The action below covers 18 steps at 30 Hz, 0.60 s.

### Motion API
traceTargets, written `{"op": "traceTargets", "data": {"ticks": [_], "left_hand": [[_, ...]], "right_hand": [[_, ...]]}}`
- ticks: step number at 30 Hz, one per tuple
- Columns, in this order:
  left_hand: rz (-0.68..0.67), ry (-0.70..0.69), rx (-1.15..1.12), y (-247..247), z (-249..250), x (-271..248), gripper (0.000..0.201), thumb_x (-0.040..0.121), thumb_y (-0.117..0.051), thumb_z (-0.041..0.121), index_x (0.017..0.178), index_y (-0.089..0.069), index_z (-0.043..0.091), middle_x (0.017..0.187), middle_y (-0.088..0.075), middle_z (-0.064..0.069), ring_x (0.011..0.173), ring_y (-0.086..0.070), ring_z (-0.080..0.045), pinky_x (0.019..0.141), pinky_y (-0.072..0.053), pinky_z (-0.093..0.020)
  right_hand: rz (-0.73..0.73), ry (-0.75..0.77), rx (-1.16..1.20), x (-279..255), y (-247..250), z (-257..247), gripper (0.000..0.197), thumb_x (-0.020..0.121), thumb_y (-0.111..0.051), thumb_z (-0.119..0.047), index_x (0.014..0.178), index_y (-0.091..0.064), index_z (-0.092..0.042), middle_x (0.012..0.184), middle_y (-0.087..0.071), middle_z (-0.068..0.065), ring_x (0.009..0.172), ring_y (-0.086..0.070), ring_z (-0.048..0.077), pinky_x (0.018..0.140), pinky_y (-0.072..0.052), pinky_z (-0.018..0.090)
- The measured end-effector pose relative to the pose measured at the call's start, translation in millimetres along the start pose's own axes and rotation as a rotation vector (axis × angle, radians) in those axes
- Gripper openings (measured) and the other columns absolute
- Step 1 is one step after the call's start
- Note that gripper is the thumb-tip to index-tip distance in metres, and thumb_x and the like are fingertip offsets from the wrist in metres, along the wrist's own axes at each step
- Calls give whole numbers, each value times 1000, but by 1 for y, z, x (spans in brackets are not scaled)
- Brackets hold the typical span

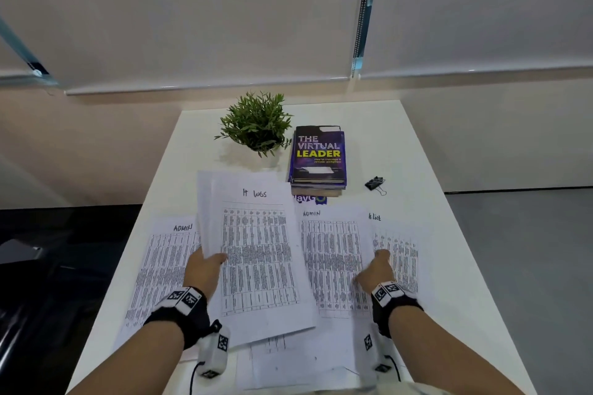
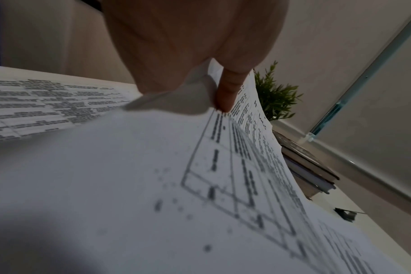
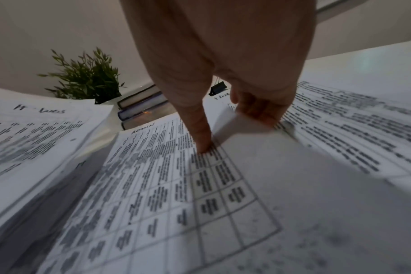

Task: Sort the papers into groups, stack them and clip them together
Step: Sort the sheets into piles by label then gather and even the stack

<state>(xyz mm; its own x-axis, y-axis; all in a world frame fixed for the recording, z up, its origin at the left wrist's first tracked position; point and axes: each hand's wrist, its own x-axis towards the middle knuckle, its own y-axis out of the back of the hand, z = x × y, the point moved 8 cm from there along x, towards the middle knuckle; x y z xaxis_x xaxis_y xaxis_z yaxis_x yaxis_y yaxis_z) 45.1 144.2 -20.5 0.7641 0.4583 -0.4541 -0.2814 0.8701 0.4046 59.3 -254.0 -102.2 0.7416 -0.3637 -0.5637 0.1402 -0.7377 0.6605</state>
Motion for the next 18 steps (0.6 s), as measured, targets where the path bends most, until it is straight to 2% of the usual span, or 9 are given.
{"op": "traceTargets", "data": {"ticks": [2, 4, 6, 8, 9, 11, 13, 14, 18], "left_hand": [[20, 6, -12, 9, -4, 4, 41, 93, -61, 13, 131, -52, 2, 111, -63, -19, 98, -57, -33, 79, -48, -37], [43, 18, -26, 17, -7, 7, 38, 93, -61, 13, 128, -54, 2, 111, -63, -19, 99, -56, -34, 83, -46, -40], [56, 29, -45, 23, -11, 9, 37, 93, -61, 12, 127, -54, 1, 112, -63, -21, 99, -56, -34, 83, -44, -40], [61, 37, -48, 27, -14, 10, 36, 93, -61, 11, 127, -54, 1, 111, -63, -21, 98, -55, -33, 83, -44, -40], [60, 38, -45, 29, -15, 11, 36, 93, -61, 11, 127, -55, 1, 111, -63, -21, 97, -56, -33, 82, -44, -39], [56, 37, -28, 30, -17, 11, 36, 92, -62, 11, 126, -55, 0, 110, -64, -22, 97, -58, -35, 80, -46, -39], [43, 34, -11, 30, -18, 11, 36, 92, -62, 11, 126, -55, 1, 109, -64, -22, 99, -59, -37, 79, -48, -39], [34, 35, -9, 29, -19, 12, 36, 92, -62, 10, 126, -55, 1, 109, -64, -22, 98, -59, -36, 79, -48, -38], [5, 39, 0, 30, -21, 11, 35, 92, -61, 8, 126, -55, 1, 111, -64, -24, 91, -57, -31, 65, -44, -29]], "right_hand": [[-10, 92, -40, -3, -2, -8, 27, 87, -54, 7, 108, -49, -8, 84, -56, 6, 75, -57, 23, 69, -53, 34], [7, 180, -19, -9, -2, -17, 25, 85, -46, 10, 87, -54, -13, 82, -55, 3, 66, -52, 17, 64, -51, 31], [5, 242, -30, -15, -6, -24, 22, 86, -47, 5, 80, -56, -14, 81, -58, 5, 65, -53, 17, 57, -47, 25], [-12, 269, -131, -21, -13, -30, 8, 89, -52, -11, 87, -59, -10, 87, -58, 8, 66, -54, 16, 52, -44, 23], [-2, 279, -193, -23, -16, -31, 16, 90, -54, -22, 94, -62, -9, 93, -55, 9, 70, -54, 17, 53, -44, 22], [17, 274, -291, -26, -25, -30, 31, 90, -54, -36, 106, -64, -11, 104, -49, 10, 87, -53, 21, 65, -49, 26], [36, 278, -347, -29, -34, -30, 36, 90, -52, -39, 113, -63, -14, 114, -45, 11, 102, -48, 24, 80, -51, 32], [47, 284, -361, -30, -38, -30, 37, 90, -53, -39, 114, -64, -14, 117, -44, 10, 104, -47, 24, 84, -52, 34], [39, 319, -373, -34, -51, -40, 39, 89, -57, -38, 116, -64, -10, 123, -43, 10, 111, -45, 23, 91, -50, 34]]}}
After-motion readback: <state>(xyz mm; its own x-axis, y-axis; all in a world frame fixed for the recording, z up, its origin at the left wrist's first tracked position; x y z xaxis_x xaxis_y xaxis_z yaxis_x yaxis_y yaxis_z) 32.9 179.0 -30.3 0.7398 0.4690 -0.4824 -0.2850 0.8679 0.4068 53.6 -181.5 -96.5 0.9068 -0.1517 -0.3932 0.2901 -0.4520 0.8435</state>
